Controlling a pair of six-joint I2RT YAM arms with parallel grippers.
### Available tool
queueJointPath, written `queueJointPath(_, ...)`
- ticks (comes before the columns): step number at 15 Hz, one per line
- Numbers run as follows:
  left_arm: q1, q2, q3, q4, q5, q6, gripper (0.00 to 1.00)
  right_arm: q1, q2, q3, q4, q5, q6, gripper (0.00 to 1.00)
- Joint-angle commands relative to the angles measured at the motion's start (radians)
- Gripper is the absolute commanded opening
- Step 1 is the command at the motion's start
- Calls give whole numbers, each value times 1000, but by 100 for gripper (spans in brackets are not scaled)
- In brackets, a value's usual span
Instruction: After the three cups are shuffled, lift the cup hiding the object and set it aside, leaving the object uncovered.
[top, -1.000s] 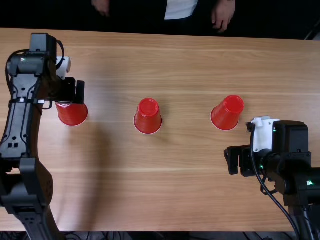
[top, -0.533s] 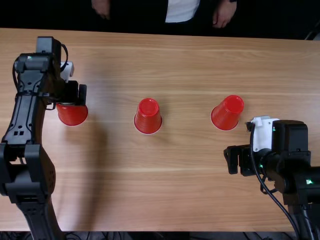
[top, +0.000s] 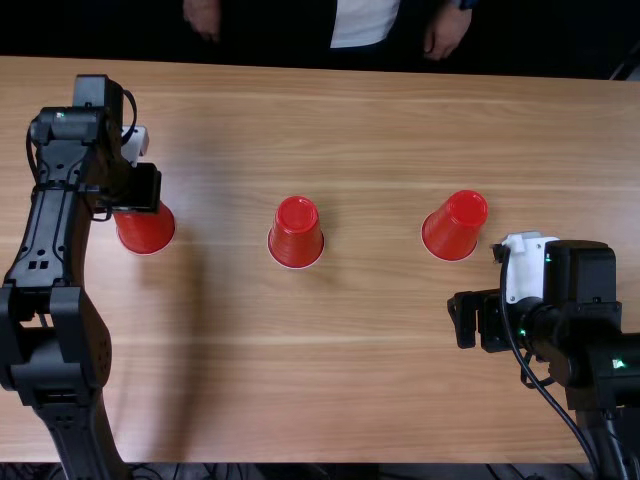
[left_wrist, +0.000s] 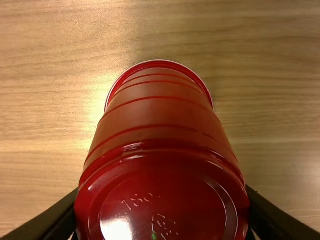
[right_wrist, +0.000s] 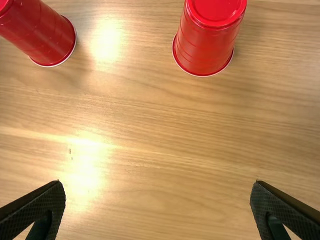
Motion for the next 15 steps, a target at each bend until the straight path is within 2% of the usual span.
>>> queueJointPath(1, -11, 12, 32, -7, 11, 5, 3, 3, -2, -4, 2, 2, 3, 100)
queueJointPath(3, -9, -20, 32, -12, 11, 1, 5, 3, -5, -13, 2, 0, 5, 100)
queueJointPath(7, -6, -198, 26, -16, 11, -12, 5, 1, -6, -21, 2, 2, 3, 100)
queueJointPath(8, -3, -239, 25, -19, 11, -21, 5, 1, -6, -22, 2, 2, 3, 100)
queueJointPath(10, 9, -307, 23, -23, -6, -65, 5, 1, -8, -21, 2, 2, 3, 100)
queueJointPath(11, 25, -336, 23, -25, -8, -80, 5, 1, -8, -21, 0, 2, 3, 100)
queueJointPath(12, 68, -374, 20, -32, -10, -93, 5, 3, -9, -21, -3, 2, 1, 100)
queueJointPath(14, 161, -402, -14, -47, -8, -94, 5, 3, -11, -21, -11, 2, 1, 100)
queueJointPath(15, 179, -407, -38, -47, -10, -93, 5, 3, -11, -21, -11, 2, 1, 100)
